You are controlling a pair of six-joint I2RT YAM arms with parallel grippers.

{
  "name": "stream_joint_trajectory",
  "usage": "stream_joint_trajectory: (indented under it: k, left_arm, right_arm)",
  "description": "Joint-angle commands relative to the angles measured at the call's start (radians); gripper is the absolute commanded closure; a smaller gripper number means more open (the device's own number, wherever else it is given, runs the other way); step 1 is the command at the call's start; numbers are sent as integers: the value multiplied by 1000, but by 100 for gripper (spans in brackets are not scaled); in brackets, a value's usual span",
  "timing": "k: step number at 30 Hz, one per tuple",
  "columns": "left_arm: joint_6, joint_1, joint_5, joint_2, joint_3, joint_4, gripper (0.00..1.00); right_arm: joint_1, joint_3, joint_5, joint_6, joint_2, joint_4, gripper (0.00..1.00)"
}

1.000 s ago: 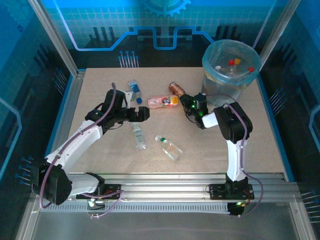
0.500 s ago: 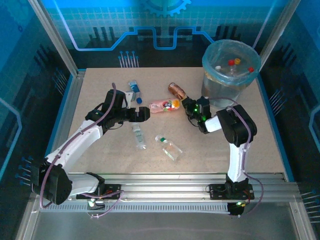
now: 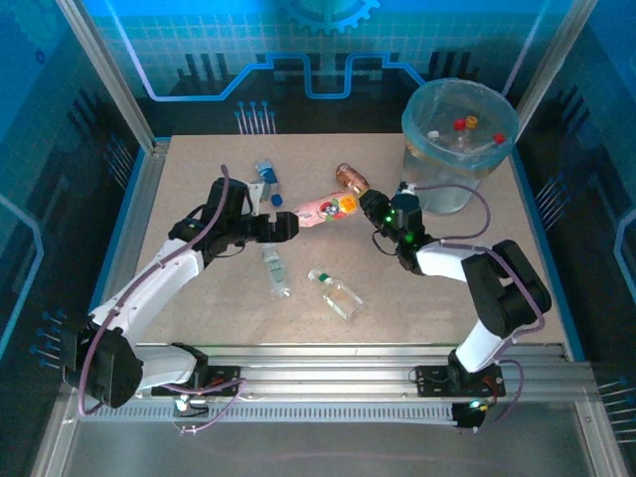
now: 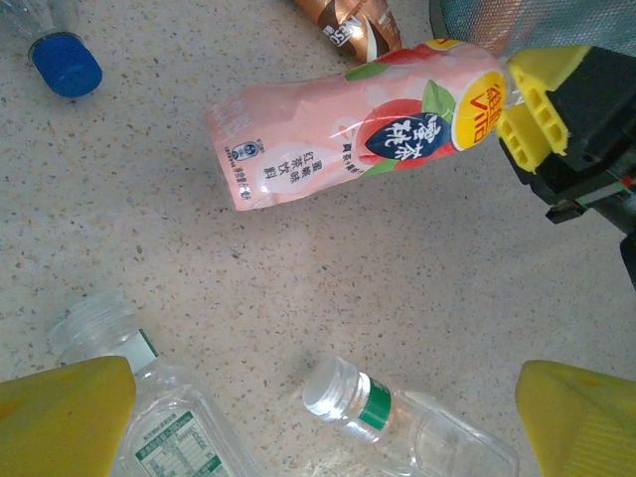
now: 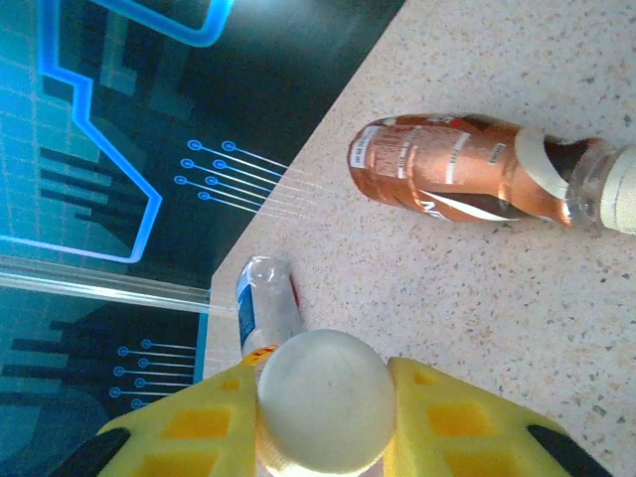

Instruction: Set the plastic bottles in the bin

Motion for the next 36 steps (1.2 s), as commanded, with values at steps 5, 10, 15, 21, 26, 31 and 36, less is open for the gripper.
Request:
stream_joint_trajectory:
  k: [5, 10, 15, 21, 26, 31, 36]
  left_arm:
    - [-27, 11, 14, -56, 23, 10, 1]
    - [-45, 10, -3, -43, 48, 36, 1]
    - [-84, 10, -3, -51, 46, 85, 1]
    - [-97, 11, -19, -64, 39, 97, 1]
    - [-90, 11, -46, -102, 26, 104, 1]
    - [-59, 11, -97, -154, 22, 107, 1]
    - [-42, 11, -133, -199, 18, 134, 1]
  right_arm:
    - [91, 19, 123, -155, -133, -92, 77]
    - [142, 58, 139, -270, -205, -160, 79]
    - [178, 89, 164, -390, -282, -222, 80]
    - [208, 195, 155, -496, -337, -372, 80]
    - [254, 292, 141, -593, -358, -475, 80]
    - [324, 457, 127, -731, -336, -639, 79]
    - [372, 633, 131, -862, -318, -799, 83]
